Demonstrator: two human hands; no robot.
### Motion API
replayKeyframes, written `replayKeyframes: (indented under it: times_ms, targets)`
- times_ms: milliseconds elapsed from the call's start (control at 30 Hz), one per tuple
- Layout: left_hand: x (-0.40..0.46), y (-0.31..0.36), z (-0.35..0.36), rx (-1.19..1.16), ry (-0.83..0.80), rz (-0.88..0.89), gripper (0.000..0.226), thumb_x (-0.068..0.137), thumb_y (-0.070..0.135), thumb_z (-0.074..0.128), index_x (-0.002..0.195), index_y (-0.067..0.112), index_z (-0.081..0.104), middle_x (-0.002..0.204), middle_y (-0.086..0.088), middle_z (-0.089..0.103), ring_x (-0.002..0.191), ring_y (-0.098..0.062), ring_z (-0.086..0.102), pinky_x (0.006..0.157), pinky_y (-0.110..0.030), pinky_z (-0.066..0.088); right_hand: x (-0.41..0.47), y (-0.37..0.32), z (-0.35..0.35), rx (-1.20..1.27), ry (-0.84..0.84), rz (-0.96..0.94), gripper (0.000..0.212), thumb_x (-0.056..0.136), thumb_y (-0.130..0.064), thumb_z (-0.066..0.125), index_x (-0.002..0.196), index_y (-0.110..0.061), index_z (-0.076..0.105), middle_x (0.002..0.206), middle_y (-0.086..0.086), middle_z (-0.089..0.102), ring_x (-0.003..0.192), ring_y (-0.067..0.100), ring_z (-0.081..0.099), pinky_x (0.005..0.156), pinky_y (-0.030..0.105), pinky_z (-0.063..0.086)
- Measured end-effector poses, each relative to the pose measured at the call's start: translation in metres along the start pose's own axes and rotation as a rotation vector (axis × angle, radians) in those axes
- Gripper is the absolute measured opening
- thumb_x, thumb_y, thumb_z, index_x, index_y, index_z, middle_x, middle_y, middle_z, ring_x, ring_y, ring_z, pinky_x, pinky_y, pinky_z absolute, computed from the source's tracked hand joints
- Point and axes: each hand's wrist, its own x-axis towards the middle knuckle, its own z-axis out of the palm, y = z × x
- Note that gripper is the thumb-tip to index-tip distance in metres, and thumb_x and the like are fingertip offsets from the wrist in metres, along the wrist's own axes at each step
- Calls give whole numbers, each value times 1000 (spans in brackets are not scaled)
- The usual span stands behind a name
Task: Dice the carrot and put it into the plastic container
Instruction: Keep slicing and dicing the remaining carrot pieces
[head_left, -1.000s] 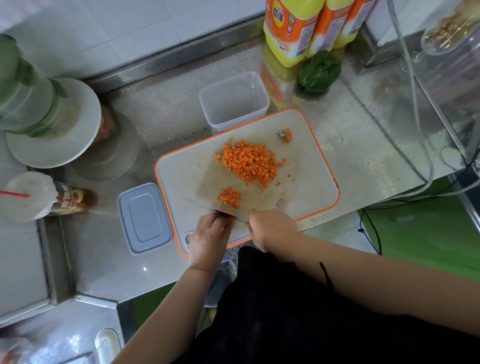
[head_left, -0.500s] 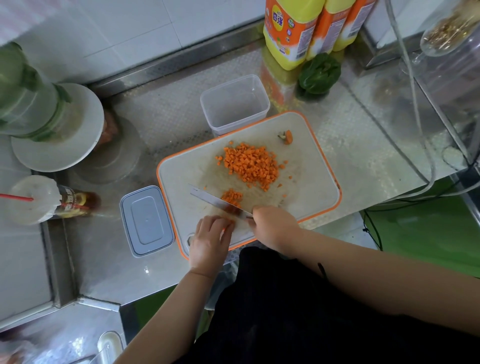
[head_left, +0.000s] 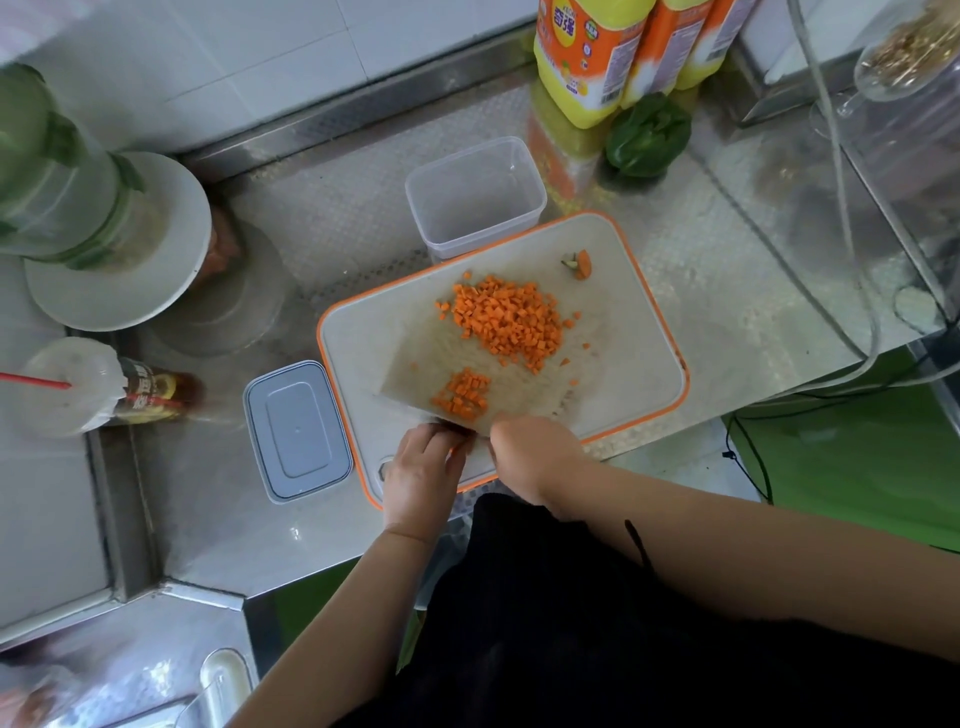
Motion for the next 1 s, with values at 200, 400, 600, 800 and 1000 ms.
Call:
replayKeyframes:
  times_ms: [200, 400, 600, 800, 1000]
  targets:
    - [3, -5, -7, -66, -18, 61, 17, 88, 24, 61, 86, 13, 74, 91, 1, 66, 81, -19, 61, 64, -32, 52, 0, 13, -10, 114, 2, 0, 26, 101, -28, 40, 91, -8, 55, 86, 11, 61, 82, 29, 60, 63, 34, 41]
    - [2, -8, -8, -17, -2, 86, 23, 86, 27, 58, 84, 11, 74, 84, -1, 66, 80, -19, 55, 57, -33, 53, -11, 9, -4, 57, 22, -20, 27, 101, -27, 39, 101, -6, 55, 89, 11, 61, 82, 31, 59, 63, 35, 41]
    - [0, -8, -3, -39, -21, 61, 26, 89, 30, 56, 88, 13, 76, 88, 1, 69, 80, -19, 62, 59, -32, 54, -5, 2, 2, -30, -20, 26, 7, 91, -2, 47, 92, -5, 54, 66, 4, 44, 66, 28, 50, 55, 33, 38]
    - [0, -9, -5, -33, -20, 75, 22, 90, 27, 58, 87, 13, 75, 88, 1, 69, 78, -20, 64, 61, -35, 55, 5, -3, 4, 68, -2, 13, 14, 94, -6, 46, 89, -4, 58, 77, 13, 60, 66, 30, 55, 56, 33, 42]
    - [-1, -9, -11, -55, 5, 131, 17, 90, 22, 60, 90, 12, 74, 91, -1, 66, 83, -19, 63, 69, -31, 54, -5, 7, -8, 155, -4, 0, 26, 101, -27, 41, 84, -8, 49, 77, 7, 51, 73, 25, 50, 62, 32, 35]
